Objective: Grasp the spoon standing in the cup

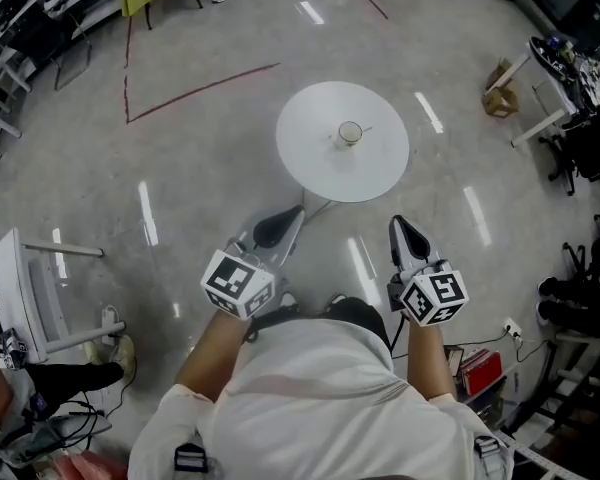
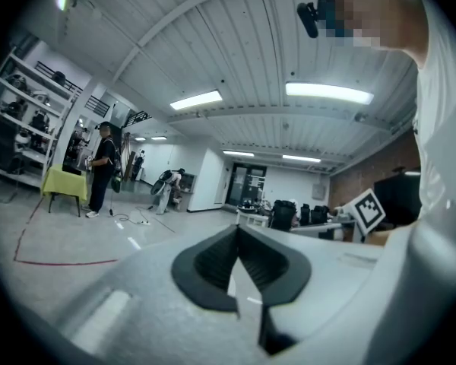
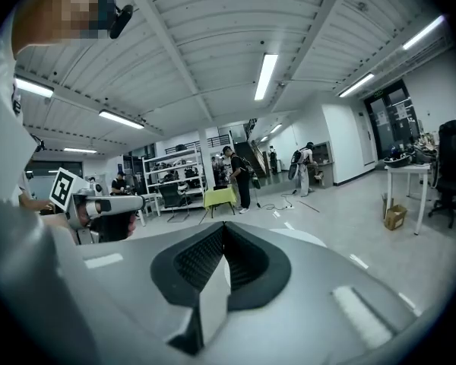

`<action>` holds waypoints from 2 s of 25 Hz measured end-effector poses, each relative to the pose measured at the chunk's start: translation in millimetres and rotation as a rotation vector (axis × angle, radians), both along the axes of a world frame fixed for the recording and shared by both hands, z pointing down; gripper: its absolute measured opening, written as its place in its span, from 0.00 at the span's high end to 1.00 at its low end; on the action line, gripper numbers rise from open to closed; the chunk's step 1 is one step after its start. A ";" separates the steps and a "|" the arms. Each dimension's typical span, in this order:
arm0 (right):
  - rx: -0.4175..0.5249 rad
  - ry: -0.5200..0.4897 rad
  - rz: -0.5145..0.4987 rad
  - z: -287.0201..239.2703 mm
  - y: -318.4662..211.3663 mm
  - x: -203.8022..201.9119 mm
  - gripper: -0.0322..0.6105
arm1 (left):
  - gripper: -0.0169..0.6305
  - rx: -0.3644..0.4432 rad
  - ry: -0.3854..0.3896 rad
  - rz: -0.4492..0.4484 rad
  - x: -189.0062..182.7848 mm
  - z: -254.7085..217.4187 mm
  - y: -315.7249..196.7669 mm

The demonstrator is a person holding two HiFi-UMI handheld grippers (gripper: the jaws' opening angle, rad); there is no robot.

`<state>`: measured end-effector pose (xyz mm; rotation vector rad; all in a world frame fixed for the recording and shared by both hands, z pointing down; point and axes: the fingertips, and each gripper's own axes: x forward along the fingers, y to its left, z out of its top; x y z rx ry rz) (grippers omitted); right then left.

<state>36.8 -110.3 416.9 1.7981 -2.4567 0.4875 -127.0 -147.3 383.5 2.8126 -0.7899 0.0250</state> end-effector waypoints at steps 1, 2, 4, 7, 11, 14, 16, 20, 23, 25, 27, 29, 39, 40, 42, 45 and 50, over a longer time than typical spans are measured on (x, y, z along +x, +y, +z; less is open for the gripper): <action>0.001 -0.005 0.006 0.5 -9.1 6.0 0.94 | 0.97 -0.001 -0.001 0.001 4.4 0.7 -8.3; 0.002 -0.009 0.010 1.0 -18.9 12.9 0.94 | 0.97 -0.001 -0.004 0.001 9.7 1.7 -16.8; 0.004 -0.016 0.006 2.7 -39.9 27.5 0.94 | 0.97 -0.002 -0.013 -0.004 22.2 3.0 -34.1; 0.002 -0.030 -0.021 8.7 -74.1 51.2 0.94 | 0.97 -0.004 -0.026 -0.035 44.0 6.0 -63.2; 0.001 -0.058 -0.078 16.9 -128.7 90.3 0.94 | 0.97 -0.007 -0.039 -0.087 89.1 9.2 -110.7; -0.007 -0.066 -0.127 20.7 -167.3 123.7 0.94 | 0.97 0.000 -0.040 -0.117 130.2 4.1 -143.6; -0.016 -0.074 -0.153 22.2 -188.3 148.5 0.94 | 0.97 0.003 -0.039 -0.139 154.8 1.0 -160.9; -0.041 -0.063 -0.186 27.0 -225.9 194.2 0.94 | 0.97 -0.011 -0.037 -0.189 189.9 2.9 -192.5; -0.079 -0.070 -0.183 38.4 -252.5 212.8 0.94 | 0.97 -0.023 -0.046 -0.205 200.9 11.0 -213.4; -0.120 -0.073 -0.177 51.2 -268.6 217.8 0.94 | 0.97 -0.037 -0.049 -0.206 203.2 20.2 -226.9; -0.173 -0.055 -0.170 68.1 -283.3 220.4 0.94 | 0.97 -0.059 -0.049 -0.208 203.0 32.1 -238.6; -0.226 -0.036 -0.166 84.9 -301.6 221.2 0.92 | 0.97 -0.077 -0.051 -0.210 202.1 43.0 -251.2; -0.505 -0.002 -0.248 186.6 -379.9 178.4 0.75 | 0.97 -0.144 -0.056 -0.240 179.0 78.8 -300.2; -0.543 -0.011 -0.243 200.8 -384.8 176.6 0.75 | 0.97 -0.151 -0.059 -0.241 177.4 82.5 -302.3; -0.618 -0.051 -0.230 228.5 -392.0 173.1 0.74 | 0.97 -0.169 -0.065 -0.242 173.9 90.7 -304.6; -0.695 -0.120 -0.208 257.4 -400.8 168.4 0.74 | 0.97 -0.197 -0.076 -0.246 170.1 103.0 -306.6; -0.742 -0.142 -0.148 288.2 -414.1 167.8 0.74 | 0.97 -0.227 -0.087 -0.263 164.8 116.6 -308.1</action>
